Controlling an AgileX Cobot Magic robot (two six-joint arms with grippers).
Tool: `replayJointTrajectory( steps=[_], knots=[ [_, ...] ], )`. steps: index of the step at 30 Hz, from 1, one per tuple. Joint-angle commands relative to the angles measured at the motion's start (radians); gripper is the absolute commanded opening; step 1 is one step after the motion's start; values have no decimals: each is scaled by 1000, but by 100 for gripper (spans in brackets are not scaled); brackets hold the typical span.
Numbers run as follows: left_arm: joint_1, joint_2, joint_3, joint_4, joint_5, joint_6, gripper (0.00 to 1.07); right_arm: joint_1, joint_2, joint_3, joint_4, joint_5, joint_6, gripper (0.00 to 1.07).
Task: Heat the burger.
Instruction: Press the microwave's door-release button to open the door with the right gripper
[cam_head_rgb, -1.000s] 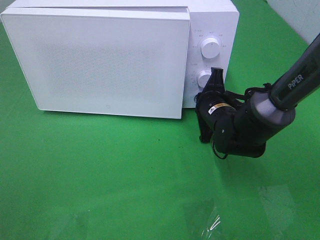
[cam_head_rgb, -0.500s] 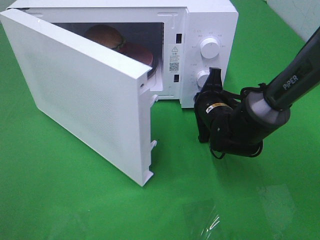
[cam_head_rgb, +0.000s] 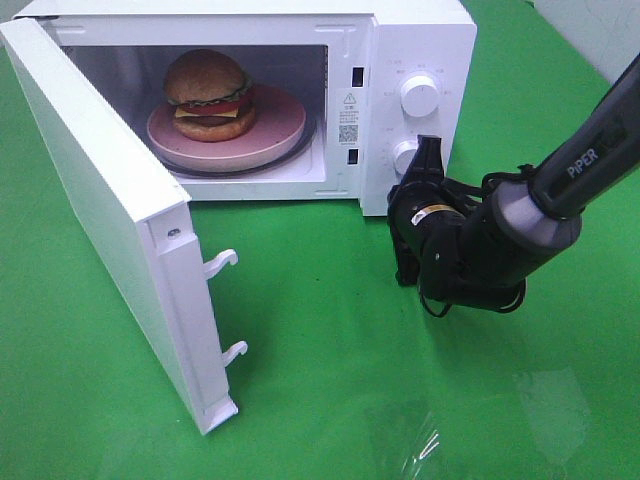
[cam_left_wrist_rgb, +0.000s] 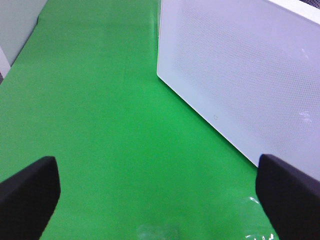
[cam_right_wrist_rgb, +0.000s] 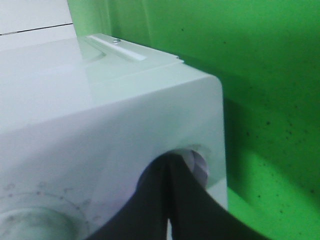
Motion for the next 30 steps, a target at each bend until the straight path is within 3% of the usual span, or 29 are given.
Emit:
replayJointTrajectory(
  steps=[1, 21, 30],
  knots=[
    [4, -4, 2, -5, -5, -4, 99, -45, -8, -110, -116, -162, 13, 0],
    [4, -4, 2, -4, -5, -3, 99, 25, -162, 121, -155, 35, 58, 0],
    [4, -4, 2, -4, -5, -3, 99, 25, -331, 217, -208, 265, -137, 0]
  ],
)
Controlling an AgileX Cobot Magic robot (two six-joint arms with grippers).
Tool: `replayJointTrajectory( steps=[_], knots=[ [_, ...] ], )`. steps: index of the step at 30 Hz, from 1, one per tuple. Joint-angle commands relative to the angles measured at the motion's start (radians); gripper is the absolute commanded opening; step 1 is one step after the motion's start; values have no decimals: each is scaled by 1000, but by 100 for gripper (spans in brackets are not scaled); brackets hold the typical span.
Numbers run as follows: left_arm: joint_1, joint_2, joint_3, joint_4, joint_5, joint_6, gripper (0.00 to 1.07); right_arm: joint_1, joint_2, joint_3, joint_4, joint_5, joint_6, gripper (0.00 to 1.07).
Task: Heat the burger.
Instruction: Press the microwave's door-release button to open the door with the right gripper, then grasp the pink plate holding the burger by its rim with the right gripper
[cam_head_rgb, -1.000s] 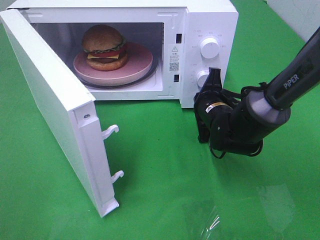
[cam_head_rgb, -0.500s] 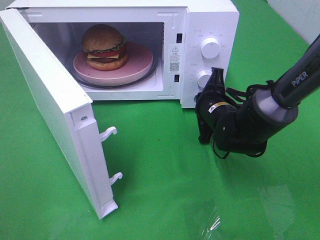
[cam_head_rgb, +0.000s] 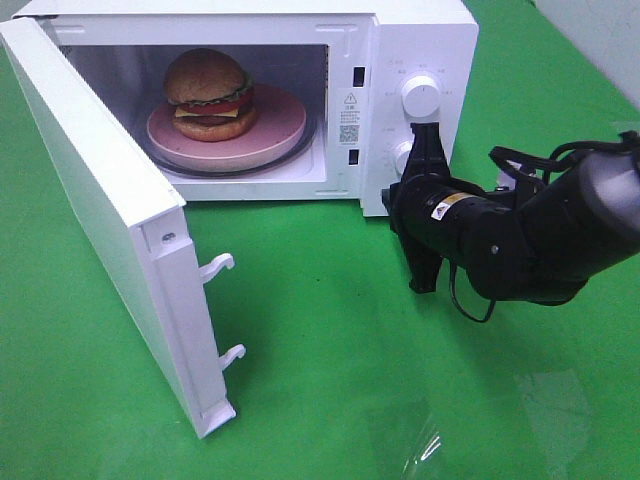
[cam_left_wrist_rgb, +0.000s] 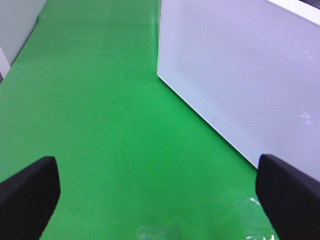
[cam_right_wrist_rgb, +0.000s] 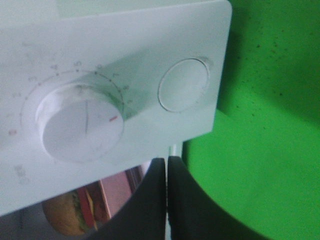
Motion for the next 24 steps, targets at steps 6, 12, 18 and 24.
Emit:
replayJointTrajectory(
  steps=[6, 12, 18, 24],
  knots=[
    [4, -4, 2, -4, -5, -3, 99, 3, -199, 23, -123, 377, -386, 0],
    [4, -4, 2, -4, -5, -3, 99, 3, -283, 23, -123, 585, -659, 0],
    [4, -4, 2, -4, -5, -3, 99, 3, -342, 22, -123, 748, -835, 2],
    [4, -4, 2, -4, -5, -3, 99, 3, -370, 22, -123, 844, -926, 3]
  ],
)
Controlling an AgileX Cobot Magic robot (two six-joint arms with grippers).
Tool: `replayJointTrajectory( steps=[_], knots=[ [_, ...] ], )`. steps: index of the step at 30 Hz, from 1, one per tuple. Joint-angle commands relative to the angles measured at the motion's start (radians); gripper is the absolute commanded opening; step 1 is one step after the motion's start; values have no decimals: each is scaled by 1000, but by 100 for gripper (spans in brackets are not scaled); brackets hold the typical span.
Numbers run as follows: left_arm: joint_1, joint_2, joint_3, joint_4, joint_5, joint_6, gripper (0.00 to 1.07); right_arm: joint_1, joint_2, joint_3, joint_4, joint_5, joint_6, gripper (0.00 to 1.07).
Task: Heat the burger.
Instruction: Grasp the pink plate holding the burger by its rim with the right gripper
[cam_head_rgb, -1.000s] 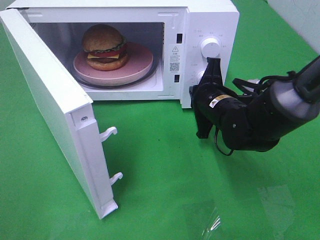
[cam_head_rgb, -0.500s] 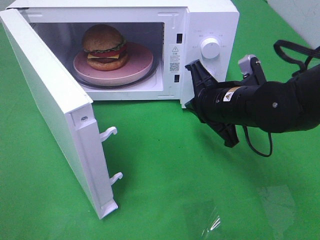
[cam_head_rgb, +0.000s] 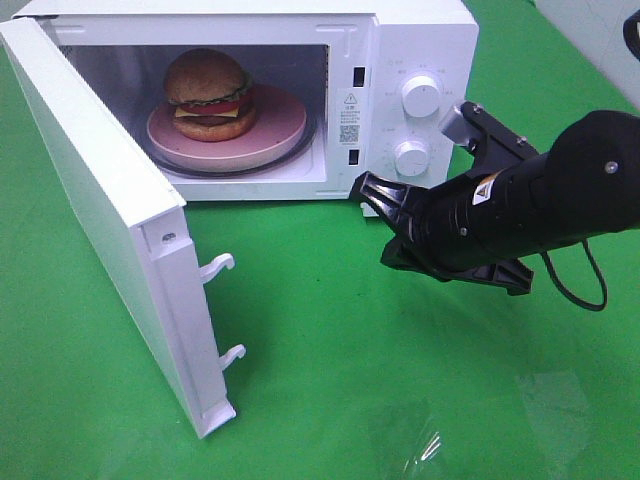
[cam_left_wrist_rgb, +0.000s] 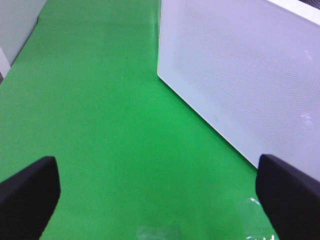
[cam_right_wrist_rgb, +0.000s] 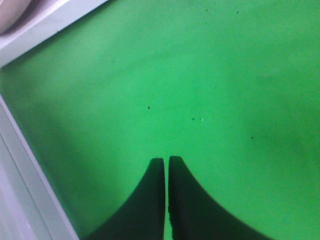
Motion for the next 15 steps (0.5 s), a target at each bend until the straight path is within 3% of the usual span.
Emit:
replayJointTrajectory(
  steps=[1, 12, 15],
  knots=[
    [4, -4, 2, -4, -5, -2, 99, 3, -29, 1, -11, 91, -95, 3],
    [4, -4, 2, -4, -5, -2, 99, 3, -79, 1, -48, 265, -235, 4],
    [4, -4, 2, -4, -5, -2, 99, 3, -98, -12, -107, 328, -247, 5]
  ],
)
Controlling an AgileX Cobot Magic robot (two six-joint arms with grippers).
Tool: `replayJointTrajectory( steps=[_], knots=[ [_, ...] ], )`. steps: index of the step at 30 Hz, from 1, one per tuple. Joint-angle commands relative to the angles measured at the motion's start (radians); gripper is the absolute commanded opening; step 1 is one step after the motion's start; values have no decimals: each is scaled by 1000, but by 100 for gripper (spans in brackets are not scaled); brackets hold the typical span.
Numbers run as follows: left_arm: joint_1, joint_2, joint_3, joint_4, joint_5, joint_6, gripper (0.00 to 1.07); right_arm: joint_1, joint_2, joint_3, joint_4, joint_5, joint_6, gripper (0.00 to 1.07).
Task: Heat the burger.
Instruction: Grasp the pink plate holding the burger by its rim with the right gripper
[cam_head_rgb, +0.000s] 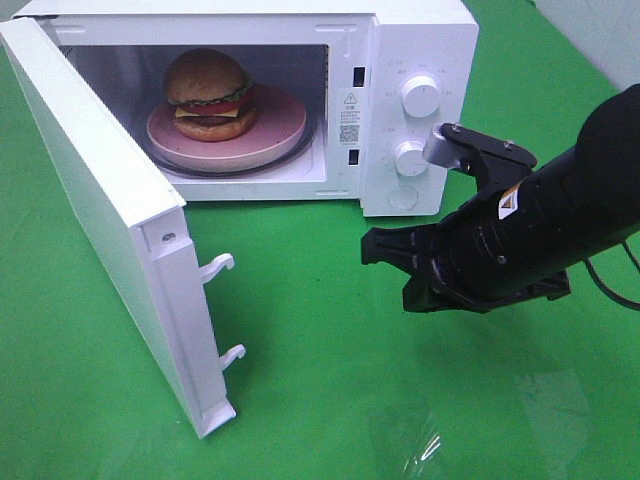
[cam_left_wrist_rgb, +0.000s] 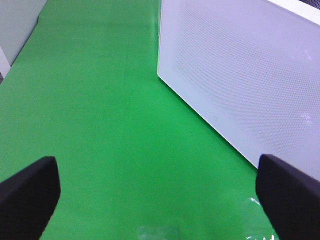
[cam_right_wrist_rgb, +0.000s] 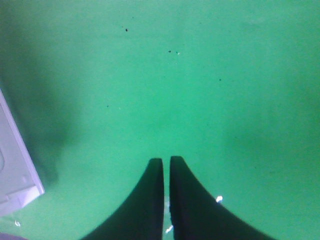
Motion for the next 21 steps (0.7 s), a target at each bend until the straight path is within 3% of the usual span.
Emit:
replayJointTrajectory(
  steps=[1, 8, 10, 15, 16, 19, 21],
  knots=[
    [4, -4, 2, -4, -5, -2, 99, 3, -17, -37, -87, 110, -53, 5],
    [4, -4, 2, -4, -5, -2, 99, 3, -17, -109, -155, 241, -194, 5],
    [4, -4, 2, -4, -5, -2, 99, 3, -17, -152, -155, 292, -442, 5],
    [4, -4, 2, -4, -5, -2, 99, 3, -17, -173, -155, 288, -761, 6],
    [4, -4, 2, -4, -5, -2, 99, 3, -17, -176, -155, 267, -924, 8],
    [4, -4, 2, -4, -5, -2, 99, 3, -17, -176, -155, 248, -1014, 8],
    [4, -4, 2, -4, -5, -2, 99, 3, -17, -176, -155, 175, -1305, 9]
  ],
)
